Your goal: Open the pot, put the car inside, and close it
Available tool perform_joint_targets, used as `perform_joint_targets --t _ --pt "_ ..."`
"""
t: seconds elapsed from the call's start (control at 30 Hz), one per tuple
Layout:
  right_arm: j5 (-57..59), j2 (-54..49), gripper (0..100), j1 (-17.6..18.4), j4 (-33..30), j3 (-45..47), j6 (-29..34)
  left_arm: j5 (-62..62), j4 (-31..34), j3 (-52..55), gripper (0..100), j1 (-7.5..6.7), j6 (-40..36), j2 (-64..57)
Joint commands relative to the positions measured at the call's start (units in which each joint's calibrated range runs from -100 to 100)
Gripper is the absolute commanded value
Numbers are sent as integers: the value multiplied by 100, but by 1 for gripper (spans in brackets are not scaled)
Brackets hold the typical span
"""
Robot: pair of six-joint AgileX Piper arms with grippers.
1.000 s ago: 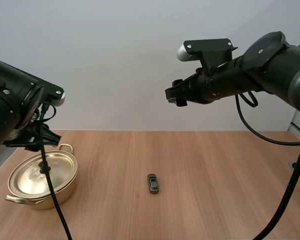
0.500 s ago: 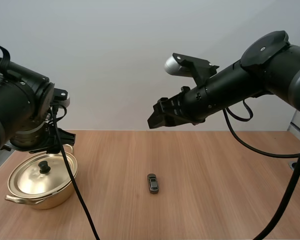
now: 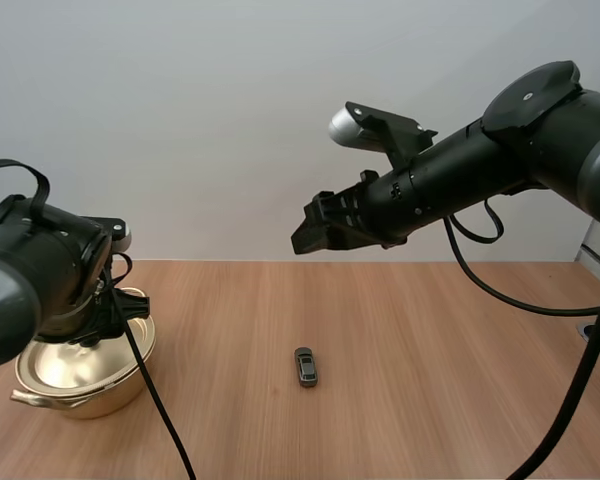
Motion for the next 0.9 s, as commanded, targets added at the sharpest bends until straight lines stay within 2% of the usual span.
perform_joint_targets --t 0.0,0.4,0.8,0.87 --pt "11 2 100 -3 2 -8 -7 -522 -2 3 100 17 13 132" --pt "11 2 100 -3 2 -8 16 -1101 92 3 100 26 13 1541" --pt "11 2 100 -3 2 -8 16 -1611 358 -191 100 35 -20 1649" --pt "11 2 100 -3 2 -8 16 -1745 382 -197 100 111 -20 1649"
